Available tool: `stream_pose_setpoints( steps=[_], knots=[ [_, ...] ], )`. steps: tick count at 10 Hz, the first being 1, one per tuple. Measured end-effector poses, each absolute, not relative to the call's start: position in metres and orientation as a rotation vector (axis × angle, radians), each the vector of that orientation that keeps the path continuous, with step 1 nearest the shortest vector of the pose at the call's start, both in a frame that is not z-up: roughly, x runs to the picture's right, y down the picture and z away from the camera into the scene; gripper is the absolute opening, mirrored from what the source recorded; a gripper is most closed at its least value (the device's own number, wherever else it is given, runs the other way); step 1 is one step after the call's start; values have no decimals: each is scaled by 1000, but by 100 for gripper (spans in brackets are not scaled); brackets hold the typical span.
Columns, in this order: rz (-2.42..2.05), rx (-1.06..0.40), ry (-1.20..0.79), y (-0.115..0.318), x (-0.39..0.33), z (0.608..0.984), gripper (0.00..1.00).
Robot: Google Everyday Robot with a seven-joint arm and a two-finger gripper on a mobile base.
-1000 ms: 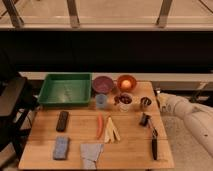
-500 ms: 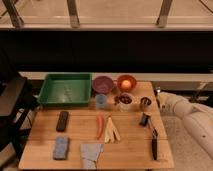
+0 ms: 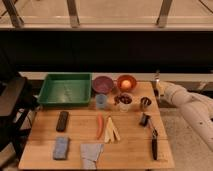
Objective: Place fork in metal cup
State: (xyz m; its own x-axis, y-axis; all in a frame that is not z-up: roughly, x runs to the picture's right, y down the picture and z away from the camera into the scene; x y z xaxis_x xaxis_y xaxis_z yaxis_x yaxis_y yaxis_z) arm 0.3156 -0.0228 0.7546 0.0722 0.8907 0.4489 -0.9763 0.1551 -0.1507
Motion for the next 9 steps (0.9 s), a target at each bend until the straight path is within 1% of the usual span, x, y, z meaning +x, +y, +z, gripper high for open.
stream_pose_setpoints(
  steps=[6,9],
  knots=[
    [1394,146,-574,-36,295,792,0],
    [1393,103,-589,-40,276,818,0]
  ],
)
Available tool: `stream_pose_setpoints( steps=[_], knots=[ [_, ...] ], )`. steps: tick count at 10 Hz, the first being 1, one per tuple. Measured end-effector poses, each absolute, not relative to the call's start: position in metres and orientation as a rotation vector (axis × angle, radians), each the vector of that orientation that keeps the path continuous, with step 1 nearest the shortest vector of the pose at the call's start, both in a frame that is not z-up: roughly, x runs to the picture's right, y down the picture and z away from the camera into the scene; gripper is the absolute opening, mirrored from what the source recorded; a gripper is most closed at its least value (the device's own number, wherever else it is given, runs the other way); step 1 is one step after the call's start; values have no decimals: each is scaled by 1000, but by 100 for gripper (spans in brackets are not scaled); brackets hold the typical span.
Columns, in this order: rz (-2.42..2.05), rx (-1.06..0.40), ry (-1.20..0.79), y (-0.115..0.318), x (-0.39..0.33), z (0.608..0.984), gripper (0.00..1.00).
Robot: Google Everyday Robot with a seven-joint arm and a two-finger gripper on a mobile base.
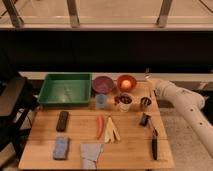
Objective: Place fork in metal cup
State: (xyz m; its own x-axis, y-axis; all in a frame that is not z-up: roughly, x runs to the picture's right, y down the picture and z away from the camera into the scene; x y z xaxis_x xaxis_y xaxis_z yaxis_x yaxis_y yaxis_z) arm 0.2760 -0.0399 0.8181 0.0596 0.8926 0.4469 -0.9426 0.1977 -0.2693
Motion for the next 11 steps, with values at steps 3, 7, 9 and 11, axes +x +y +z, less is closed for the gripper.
stream_pose_setpoints(
  steps=[3,7,9,11],
  knots=[
    [1394,105,-587,-40,278,818,0],
    [1400,131,-597,-35,281,824,0],
    [1406,123,-604,-24,277,839,0],
    [1399,93,-604,-17,271,849,0]
  ],
)
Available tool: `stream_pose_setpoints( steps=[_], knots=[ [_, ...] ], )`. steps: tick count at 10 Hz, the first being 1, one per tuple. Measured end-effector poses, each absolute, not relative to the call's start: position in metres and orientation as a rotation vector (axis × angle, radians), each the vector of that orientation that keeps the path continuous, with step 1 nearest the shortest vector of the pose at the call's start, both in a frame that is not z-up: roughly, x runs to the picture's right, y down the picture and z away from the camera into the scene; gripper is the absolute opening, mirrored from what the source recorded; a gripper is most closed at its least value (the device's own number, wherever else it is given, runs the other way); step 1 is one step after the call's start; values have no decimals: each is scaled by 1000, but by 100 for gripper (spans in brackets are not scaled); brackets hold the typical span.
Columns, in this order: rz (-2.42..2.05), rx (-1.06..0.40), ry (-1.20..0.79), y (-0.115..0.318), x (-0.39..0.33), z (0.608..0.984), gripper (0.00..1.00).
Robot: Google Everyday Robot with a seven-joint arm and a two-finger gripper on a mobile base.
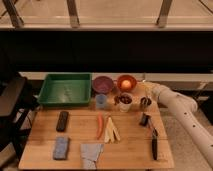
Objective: Place fork in metal cup
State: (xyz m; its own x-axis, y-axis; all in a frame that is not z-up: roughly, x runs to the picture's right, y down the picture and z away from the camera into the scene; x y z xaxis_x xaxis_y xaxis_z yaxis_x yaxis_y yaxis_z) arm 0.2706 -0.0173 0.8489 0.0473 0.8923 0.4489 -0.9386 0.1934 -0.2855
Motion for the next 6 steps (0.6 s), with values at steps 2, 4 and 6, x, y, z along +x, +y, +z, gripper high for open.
stream_pose_setpoints(
  steps=[2,4,6],
  knots=[
    [1403,68,-586,-9,273,856,0],
    [1405,41,-567,0,271,868,0],
    [1418,22,-550,11,274,877,0]
  ],
)
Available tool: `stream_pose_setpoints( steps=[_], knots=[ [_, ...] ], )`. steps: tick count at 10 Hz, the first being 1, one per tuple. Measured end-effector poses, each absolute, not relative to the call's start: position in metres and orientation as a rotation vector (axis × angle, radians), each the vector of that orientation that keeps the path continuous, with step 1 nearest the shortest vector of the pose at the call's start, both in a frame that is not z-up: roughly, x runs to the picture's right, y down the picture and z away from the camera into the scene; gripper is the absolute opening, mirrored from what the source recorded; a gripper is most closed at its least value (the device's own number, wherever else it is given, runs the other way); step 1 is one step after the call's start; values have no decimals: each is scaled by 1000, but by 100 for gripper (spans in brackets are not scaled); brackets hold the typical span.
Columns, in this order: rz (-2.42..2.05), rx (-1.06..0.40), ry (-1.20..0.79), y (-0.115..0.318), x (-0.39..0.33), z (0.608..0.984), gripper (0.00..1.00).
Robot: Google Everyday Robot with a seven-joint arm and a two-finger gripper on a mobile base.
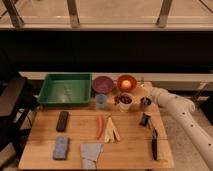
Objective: Place fork in metal cup
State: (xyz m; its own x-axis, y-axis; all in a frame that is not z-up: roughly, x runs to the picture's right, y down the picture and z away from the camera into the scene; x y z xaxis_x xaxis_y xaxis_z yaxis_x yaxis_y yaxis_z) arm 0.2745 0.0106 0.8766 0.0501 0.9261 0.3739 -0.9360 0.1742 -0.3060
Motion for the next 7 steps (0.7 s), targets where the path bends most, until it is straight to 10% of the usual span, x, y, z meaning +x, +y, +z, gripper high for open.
stream_pose_setpoints(
  steps=[7],
  knots=[
    [1473,-47,-511,39,274,894,0]
  ],
)
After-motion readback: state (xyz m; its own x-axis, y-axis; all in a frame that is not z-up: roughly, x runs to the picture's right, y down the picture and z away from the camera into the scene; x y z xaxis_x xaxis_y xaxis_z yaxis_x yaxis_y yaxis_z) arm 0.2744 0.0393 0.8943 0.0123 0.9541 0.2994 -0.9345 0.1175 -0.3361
